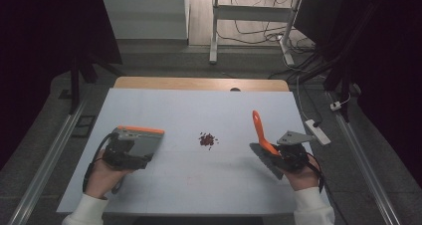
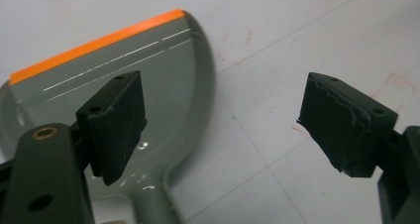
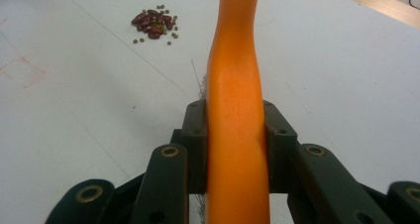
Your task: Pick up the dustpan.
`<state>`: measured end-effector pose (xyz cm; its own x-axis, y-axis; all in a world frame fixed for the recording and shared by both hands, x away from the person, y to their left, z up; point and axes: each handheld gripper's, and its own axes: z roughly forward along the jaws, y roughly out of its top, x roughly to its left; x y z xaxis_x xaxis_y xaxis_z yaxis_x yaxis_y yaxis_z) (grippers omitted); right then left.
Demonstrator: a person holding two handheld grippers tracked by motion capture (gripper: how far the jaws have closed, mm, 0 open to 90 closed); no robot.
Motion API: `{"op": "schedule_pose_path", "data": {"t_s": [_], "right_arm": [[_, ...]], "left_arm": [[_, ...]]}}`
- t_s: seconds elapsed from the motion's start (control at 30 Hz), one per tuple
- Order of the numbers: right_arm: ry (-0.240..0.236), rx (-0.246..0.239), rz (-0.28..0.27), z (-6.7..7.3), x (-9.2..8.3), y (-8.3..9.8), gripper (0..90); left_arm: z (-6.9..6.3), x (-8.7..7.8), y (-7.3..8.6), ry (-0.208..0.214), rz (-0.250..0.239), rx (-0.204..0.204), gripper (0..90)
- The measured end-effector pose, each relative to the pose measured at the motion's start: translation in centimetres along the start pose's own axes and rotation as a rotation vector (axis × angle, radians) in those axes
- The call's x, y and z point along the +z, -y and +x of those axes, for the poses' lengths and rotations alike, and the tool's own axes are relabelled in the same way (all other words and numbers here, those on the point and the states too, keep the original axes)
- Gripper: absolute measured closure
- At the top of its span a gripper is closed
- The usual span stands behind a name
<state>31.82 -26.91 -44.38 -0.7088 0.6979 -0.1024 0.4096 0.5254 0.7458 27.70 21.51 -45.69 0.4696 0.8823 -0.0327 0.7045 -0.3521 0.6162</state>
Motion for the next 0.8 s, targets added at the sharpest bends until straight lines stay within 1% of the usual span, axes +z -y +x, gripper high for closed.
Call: {"op": "schedule_pose_path", "data": {"t_s": [0.03, 0.07, 0.1, 0.17, 0.27, 0.3, 0.33, 0.43, 0.5, 0.53, 0.63, 0.73, 0.8], "right_arm": [[0.0, -0.001, 0.001, 0.0, 0.0, 0.0, 69.8], [0.002, -0.001, 0.001, 0.0, 0.0, 0.0, 69.9], [0.003, -0.001, 0.002, 0.0, 0.0, 0.0, 69.8], [0.001, -0.001, 0.003, 0.0, 0.1, 0.0, 69.8], [0.002, -0.005, 0.005, -0.1, 0.3, 0.1, 69.8], [0.003, -0.007, 0.002, 0.0, 0.3, 0.1, 69.8], [0.001, -0.008, 0.001, 0.0, 0.3, 0.1, 69.8], [0.0, -0.01, 0.0, 0.0, 0.4, 0.0, 69.9], [-0.002, -0.014, 0.002, 0.1, 0.5, -0.1, 69.9], [-0.003, -0.014, 0.002, 0.1, 0.6, -0.1, 69.9], [-0.006, -0.017, 0.007, 0.2, 0.8, -0.2, 69.9], [-0.009, -0.018, 0.009, 0.2, 1.0, -0.1, 69.9], [-0.01, -0.016, 0.013, 0.2, 1.0, -0.1, 69.8]], "left_arm": [[0.7, -0.1, 0.2, -0.012, 0.005, -0.021, 19.0], [0.7, -0.1, 0.2, -0.012, 0.005, -0.021, 19.2], [1.2, -0.2, 0.5, -0.018, 0.008, -0.045, 19.3], [1.3, -0.2, 0.7, -0.017, 0.011, -0.051, 19.3], [1.7, -0.3, 0.9, -0.029, 0.019, -0.064, 19.2], [1.7, -0.4, 1.0, -0.045, 0.025, -0.063, 19.2], [1.5, -0.5, 1.1, -0.083, 0.04, -0.053, 19.1], [1.5, -0.8, 1.2, -0.081, 0.044, -0.052, 18.5], [1.8, -1.1, 1.6, -0.095, 0.047, -0.067, 18.3], [1.8, -1.1, 1.6, -0.095, 0.047, -0.067, 18.3], [2.4, -1.3, 2.2, -0.099, 0.046, -0.103, 18.0], [2.9, -1.8, 2.9, -0.085, 0.052, -0.115, 17.4], [3.0, -2.1, 3.3, -0.084, 0.052, -0.127, 17.4]]}}
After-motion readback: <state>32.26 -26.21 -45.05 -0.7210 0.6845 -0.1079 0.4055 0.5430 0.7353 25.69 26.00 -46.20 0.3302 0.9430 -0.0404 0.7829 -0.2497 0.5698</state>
